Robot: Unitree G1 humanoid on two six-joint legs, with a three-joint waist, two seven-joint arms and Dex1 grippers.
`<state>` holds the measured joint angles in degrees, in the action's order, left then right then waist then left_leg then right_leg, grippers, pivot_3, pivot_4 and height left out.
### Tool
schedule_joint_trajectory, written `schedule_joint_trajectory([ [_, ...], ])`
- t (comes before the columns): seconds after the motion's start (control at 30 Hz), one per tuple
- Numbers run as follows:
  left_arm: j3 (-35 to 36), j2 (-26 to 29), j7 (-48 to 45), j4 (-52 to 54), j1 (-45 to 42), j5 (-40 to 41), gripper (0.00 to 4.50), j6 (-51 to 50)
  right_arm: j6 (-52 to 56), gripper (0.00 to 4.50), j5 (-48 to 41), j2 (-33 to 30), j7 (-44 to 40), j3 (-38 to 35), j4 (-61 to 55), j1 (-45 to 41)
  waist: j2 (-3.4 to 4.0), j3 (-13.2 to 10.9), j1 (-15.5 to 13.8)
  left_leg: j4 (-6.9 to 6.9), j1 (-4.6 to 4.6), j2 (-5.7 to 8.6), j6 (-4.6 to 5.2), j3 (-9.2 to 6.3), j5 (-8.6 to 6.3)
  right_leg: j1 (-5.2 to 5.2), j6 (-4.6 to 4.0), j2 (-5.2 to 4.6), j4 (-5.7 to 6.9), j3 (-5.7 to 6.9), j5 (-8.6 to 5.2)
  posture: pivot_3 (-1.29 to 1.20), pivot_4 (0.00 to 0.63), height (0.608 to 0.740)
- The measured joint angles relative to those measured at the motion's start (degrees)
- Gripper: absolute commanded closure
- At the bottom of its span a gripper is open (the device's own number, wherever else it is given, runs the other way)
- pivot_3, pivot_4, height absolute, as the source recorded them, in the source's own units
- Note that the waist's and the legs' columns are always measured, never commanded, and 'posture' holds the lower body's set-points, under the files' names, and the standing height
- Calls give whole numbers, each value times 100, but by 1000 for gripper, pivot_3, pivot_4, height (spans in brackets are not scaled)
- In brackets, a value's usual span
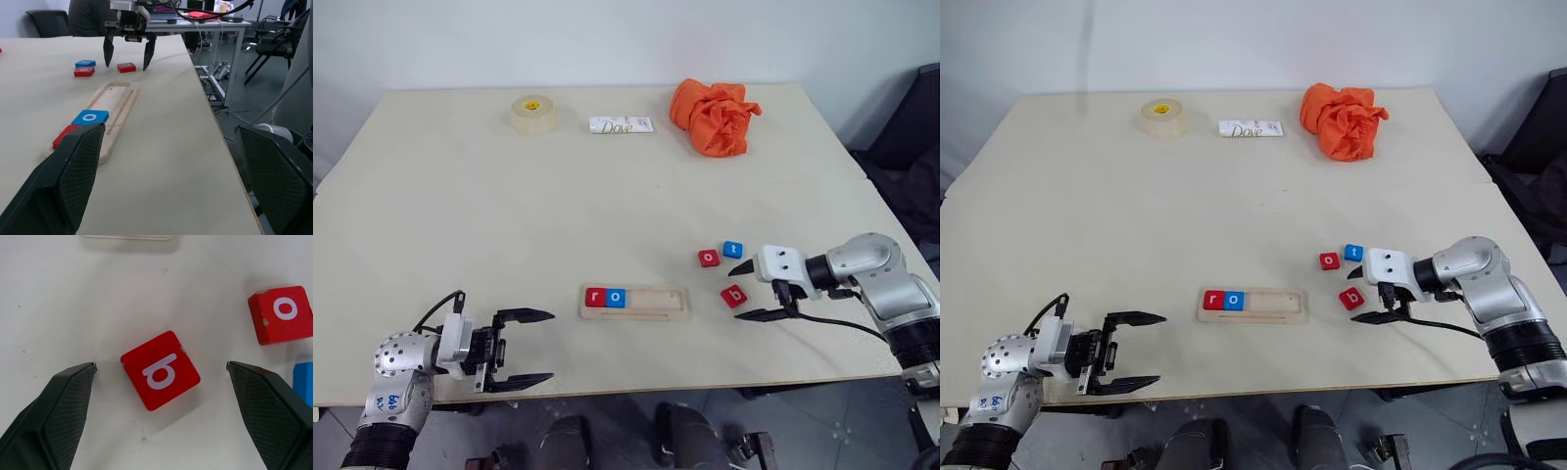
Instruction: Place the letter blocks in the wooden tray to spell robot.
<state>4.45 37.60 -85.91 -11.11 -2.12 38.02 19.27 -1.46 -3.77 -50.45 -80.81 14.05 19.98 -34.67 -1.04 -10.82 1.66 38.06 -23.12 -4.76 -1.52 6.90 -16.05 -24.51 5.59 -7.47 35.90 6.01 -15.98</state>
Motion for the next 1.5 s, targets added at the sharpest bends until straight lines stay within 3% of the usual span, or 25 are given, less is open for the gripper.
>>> schedule_joint_trajectory([
  [0.03,11,-18,1,6,7,-7,0,-4,-18,582,19,27,-24,16,53,-40,0,0,-1,1,0,0,0,0,0,0,-2,0,0,0,2,0,150,740],
  [0.27,92,-133,34,148,46,-63,0,-41,-112,2901,60,175,-135,71,190,-141,-3,2,18,2,5,-7,-4,1,4,1,-10,4,4,0,13,0,150,740],
  [0.3,111,-138,39,148,52,-82,0,-44,-106,3034,69,176,-135,72,191,-148,-3,2,16,2,6,-7,-4,1,4,1,-11,4,5,0,14,0,150,740],
  [0.47,134,-156,32,146,50,-133,0,-75,245,3024,67,161,-114,12,1,-87,-3,2,4,3,5,-7,-3,0,5,1,-13,4,4,0,17,0,150,740],
  [0.73,234,-161,-3,-135,-288,-170,0,-84,2390,3024,-491,38,298,-479,-1814,194,1,0,-11,2,-3,-6,-2,-1,3,-6,-13,3,1,0,17,0,150,740],
  [0.87,243,-160,-7,-436,-515,-176,0,-83,3851,3024,-658,-126,494,-333,-2952,63,1,0,-4,1,-6,-7,-1,-4,1,-8,-16,2,-1,2,16,0,150,740],
  [0.97,245,-158,-10,-641,-724,-178,0,-78,4429,3024,-677,233,866,-114,-3324,-221,1,0,13,0,-5,-9,-1,-3,1,-10,-16,4,1,1,15,0,150,740],
  [1.23,309,-106,-13,-1021,-1000,-185,0,-12,4959,3024,-528,1006,1556,793,-3562,-830,1,0,-4,0,-17,-6,5,1,-6,-16,-17,4,-4,1,14,0,150,740],
  [1.5,359,-65,-14,-1032,-1009,-186,0,26,4981,3024,-323,1169,1660,1541,-3555,-1009,1,0,-4,1,-17,-6,9,2,-8,-16,-18,5,-4,1,14,0,150,740],
])
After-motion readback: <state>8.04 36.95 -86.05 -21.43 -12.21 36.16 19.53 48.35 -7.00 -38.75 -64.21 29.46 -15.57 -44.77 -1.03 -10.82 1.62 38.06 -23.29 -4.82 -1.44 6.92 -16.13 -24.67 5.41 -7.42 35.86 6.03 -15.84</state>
